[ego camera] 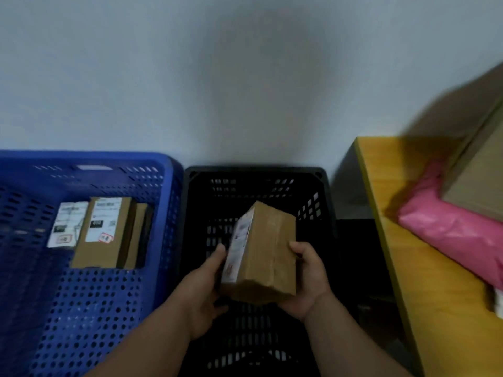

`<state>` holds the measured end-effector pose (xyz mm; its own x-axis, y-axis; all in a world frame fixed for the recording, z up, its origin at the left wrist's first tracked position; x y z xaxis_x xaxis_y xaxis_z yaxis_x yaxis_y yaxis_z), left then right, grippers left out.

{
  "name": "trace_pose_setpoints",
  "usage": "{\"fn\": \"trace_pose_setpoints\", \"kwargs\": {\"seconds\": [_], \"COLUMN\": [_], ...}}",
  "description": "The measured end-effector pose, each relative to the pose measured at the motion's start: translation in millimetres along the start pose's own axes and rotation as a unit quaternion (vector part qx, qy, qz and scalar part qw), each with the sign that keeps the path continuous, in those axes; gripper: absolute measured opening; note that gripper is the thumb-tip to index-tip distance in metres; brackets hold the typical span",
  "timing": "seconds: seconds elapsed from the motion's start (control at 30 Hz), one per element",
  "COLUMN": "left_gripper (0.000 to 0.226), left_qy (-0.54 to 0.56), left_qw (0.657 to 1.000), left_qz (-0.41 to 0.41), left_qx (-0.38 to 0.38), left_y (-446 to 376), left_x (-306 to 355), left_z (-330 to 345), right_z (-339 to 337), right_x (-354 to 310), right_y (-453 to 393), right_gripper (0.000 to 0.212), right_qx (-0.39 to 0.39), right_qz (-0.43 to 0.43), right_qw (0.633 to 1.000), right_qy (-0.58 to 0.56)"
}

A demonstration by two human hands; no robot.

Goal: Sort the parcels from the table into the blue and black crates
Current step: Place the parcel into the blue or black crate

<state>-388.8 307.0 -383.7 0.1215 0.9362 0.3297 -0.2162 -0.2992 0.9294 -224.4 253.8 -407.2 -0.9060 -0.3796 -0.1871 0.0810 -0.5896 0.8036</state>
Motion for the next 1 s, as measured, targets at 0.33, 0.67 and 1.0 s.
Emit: {"fn": "trace_pose_setpoints", "kwargs": {"seconds": [0.33, 0.67, 1.0], "left_gripper": [0.024, 0.034, 0.031], "left_qy": [0.027, -0.007, -0.026], "left_qw": [0.988, 0.959, 0.945], "left_qz": [0.147, 0.273, 0.316], "left_qx": [-0.035, -0.080, -0.086], "left_y": [140, 258, 303], "left_x": [-21, -59, -84], "left_z": [-12, -55, -78], "right_z": [50, 89, 85], "right_x": [25, 98, 142], "right_y": [127, 246, 278], "right_gripper": [0.026, 0.024, 0.065], "right_qx": [0.046, -0.007, -0.097], "right_qz": [-0.173, -0.275, -0.171], "right_qw": [0.972, 0.913, 0.905], "right_qy": [0.150, 0.303, 0.376]}}
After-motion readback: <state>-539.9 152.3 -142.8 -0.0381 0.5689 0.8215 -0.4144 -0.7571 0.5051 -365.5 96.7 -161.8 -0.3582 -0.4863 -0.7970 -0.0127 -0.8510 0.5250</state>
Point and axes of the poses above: each hand's wrist, its own y-axis away from the middle knuckle, its own z-axis out of the palm, x = y × z, the point moved 2 cm from there along -y, towards the middle knuckle, and after that the axes turned 2 degrees about -y, right-handed, at the moved point
